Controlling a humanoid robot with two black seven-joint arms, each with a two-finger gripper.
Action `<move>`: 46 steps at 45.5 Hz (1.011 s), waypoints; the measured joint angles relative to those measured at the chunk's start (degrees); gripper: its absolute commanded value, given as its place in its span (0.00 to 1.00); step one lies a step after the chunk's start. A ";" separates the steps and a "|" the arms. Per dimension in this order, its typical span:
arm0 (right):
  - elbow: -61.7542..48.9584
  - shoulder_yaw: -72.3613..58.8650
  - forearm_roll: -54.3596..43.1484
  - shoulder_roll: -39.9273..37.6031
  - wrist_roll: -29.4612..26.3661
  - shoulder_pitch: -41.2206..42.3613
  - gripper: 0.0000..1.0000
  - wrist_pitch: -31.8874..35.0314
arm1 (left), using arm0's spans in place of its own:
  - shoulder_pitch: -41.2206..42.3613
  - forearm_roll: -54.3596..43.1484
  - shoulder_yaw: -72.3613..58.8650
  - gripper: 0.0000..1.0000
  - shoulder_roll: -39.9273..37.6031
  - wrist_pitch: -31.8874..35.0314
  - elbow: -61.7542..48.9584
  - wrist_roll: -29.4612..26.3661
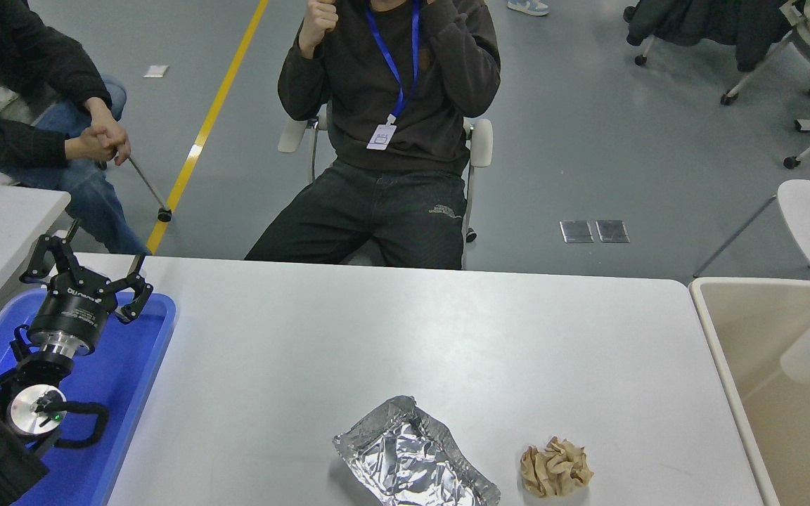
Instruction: Clean the table surface
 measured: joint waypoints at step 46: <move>-7.69 -11.50 13.34 5.00 -1.29 -6.48 1.00 -6.38 | 0.00 -0.01 0.00 1.00 0.00 0.01 0.00 0.00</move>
